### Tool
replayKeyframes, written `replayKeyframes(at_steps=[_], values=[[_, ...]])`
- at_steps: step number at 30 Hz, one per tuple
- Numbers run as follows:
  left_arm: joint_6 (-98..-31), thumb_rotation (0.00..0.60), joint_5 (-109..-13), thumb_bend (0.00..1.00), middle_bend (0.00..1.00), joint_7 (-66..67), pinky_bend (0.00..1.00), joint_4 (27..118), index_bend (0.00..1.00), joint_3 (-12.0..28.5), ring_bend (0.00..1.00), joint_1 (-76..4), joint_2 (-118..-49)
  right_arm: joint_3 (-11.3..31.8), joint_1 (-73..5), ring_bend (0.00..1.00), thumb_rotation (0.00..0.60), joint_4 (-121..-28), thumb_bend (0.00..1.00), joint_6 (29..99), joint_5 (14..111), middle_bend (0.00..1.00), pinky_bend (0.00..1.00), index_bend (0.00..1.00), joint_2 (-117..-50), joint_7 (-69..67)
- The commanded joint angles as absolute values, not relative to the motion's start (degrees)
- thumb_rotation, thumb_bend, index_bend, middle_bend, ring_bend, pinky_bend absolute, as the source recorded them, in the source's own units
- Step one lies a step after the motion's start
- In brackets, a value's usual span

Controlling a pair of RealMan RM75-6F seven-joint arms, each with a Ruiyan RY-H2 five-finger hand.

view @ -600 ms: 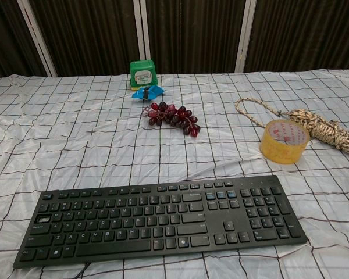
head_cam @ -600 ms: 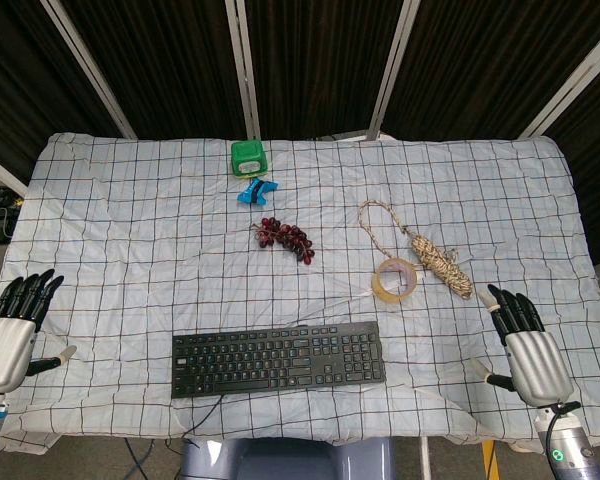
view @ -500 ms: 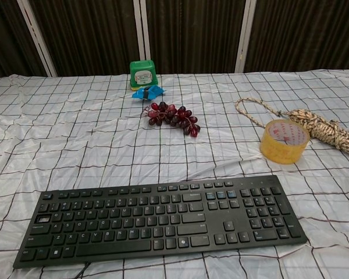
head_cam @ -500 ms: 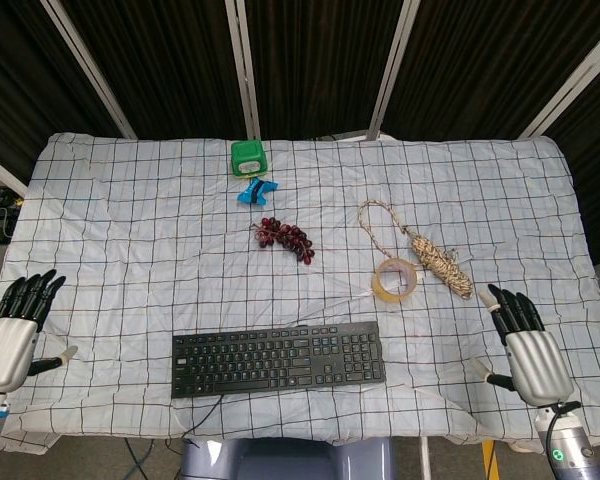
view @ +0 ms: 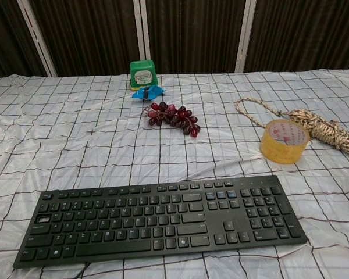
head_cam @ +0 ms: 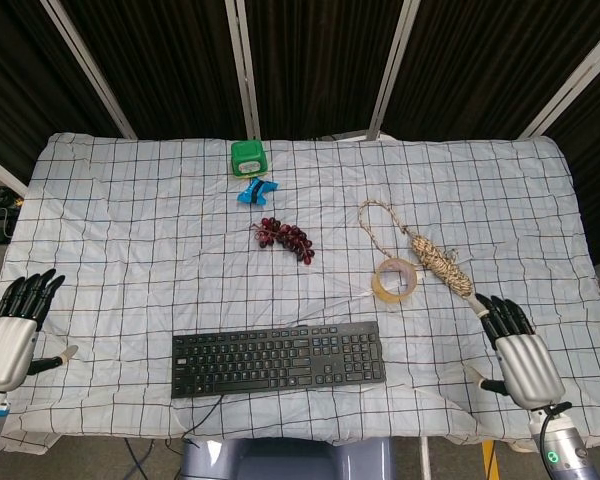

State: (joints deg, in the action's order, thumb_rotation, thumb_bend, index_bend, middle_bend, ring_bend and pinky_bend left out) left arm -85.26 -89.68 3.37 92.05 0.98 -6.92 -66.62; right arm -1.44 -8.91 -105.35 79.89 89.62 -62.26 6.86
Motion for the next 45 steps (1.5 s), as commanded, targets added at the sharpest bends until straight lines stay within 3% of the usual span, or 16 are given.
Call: replayKeyframes(at_steps=[1,4,6,15,19,27,45], values=[[-85.5,0.600,-89.7,0.09,0.00,3.3,0.00,92.1,0.00,1.0,0.00,-6.8,-66.6,-2.2,-9.6,0.52,0.600,-106.1,0.18,78.5,91.1,0.54,0.53,0.00,-62.3,7.1],[-85.6,0.600,-89.4,0.09,0.00,3.1,0.00,92.1,0.00,1.1,0.00,-6.7,-66.6,-3.4,-11.0,0.69,0.600,-106.5,0.19,76.1,94.3,0.73,0.61,0.00,-62.9,8.1],[-85.4,0.600,-89.0,0.09,0.00,3.2,0.00,92.2,0.00,1.2,0.00,-6.7,-66.6,-4.4,-11.9,0.75,0.600,-106.1,0.23,74.4,96.7,0.78,0.64,0.00,-63.7,9.4],[-85.3,0.600,-88.6,0.09,0.00,2.9,0.00,92.4,0.00,1.4,0.00,-6.7,-66.5,-7.6,-14.7,0.87,0.600,-106.0,0.44,65.7,99.9,0.87,0.72,0.04,-68.4,15.6],[-85.1,0.600,-88.5,0.09,0.00,2.5,0.00,92.3,0.00,1.5,0.00,-6.8,-66.3,-8.0,-15.0,0.88,0.600,-106.1,0.49,62.4,97.2,0.89,0.72,0.08,-70.5,17.8],[-85.1,0.600,-88.8,0.09,0.00,2.6,0.00,92.4,0.00,1.3,0.00,-6.8,-66.3,-8.2,-14.6,0.88,0.600,-106.3,0.50,59.2,91.6,0.89,0.72,0.10,-74.0,22.4],[-85.1,0.600,-88.8,0.09,0.00,2.3,0.00,92.5,0.00,1.3,0.00,-6.7,-66.2,-6.4,-14.7,0.88,0.600,-107.0,0.51,58.0,80.6,0.89,0.72,0.12,-78.9,30.0]])
